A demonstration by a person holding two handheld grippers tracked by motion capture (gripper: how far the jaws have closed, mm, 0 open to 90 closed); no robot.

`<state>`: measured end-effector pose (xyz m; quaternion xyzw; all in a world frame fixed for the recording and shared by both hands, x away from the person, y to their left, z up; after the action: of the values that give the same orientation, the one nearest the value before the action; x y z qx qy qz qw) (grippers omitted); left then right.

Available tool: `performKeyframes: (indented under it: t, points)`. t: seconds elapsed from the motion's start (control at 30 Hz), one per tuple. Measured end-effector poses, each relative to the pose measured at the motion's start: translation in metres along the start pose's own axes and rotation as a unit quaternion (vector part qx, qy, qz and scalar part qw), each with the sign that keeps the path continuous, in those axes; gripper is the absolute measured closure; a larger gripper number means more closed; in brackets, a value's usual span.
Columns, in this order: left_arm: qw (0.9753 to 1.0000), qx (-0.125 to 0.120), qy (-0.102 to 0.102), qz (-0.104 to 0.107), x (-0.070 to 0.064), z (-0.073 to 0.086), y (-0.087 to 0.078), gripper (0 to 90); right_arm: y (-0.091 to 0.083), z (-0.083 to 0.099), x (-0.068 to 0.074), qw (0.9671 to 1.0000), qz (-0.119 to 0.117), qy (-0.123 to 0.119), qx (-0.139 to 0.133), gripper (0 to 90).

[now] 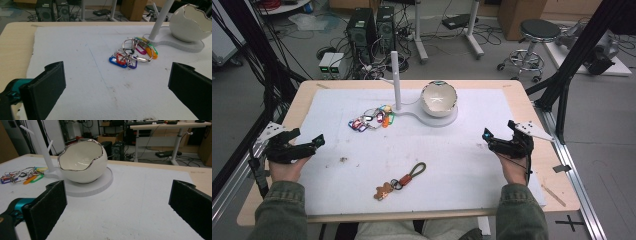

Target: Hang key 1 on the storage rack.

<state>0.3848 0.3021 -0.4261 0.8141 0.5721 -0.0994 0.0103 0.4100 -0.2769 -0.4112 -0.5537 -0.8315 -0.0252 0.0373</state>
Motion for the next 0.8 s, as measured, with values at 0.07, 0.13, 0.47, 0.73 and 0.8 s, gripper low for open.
performKeyframes:
  t: [0.07,0.13,0.47,0.73,0.8]
  points:
    - [1.0000,0.000,-0.001,0.001,0.0000,0.0000,0.0002,1.7,-0.0010,-0.0001,-0.0007,1.0000,0.000,0.001,0.001,0.8]
    - [1.0000,0.002,-0.002,0.001,-0.0003,0.0004,0.0004,1.7,-0.0018,0.0001,-0.0021,1.0000,0.002,0.005,0.001,0.8]
    - [0.9998,0.009,-0.018,0.009,-0.0034,0.0007,0.0008,1.7,-0.0016,0.0002,-0.0015,1.0000,-0.001,0.004,0.000,0.8]
    - [0.9992,0.013,-0.037,0.013,-0.0059,0.0000,0.0010,1.7,-0.0011,0.0016,-0.0015,1.0000,-0.003,0.004,0.004,0.7]
    - [0.9990,0.013,-0.039,0.018,-0.0078,-0.0010,0.0010,1.7,-0.0011,0.0017,-0.0011,1.0000,-0.002,0.005,0.005,0.8]
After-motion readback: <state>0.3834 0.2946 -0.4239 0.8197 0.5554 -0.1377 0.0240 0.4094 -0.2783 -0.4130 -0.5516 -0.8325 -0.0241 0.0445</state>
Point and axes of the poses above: each handheld gripper's, and its own axes: y roughly forward along the jaws, z roughly out of its underside, x roughly to its left, the point moved 8 cm from there along y, roughly forward along the jaws, and after that the axes turned 15 degrees about -x, right-handed, at the moved point
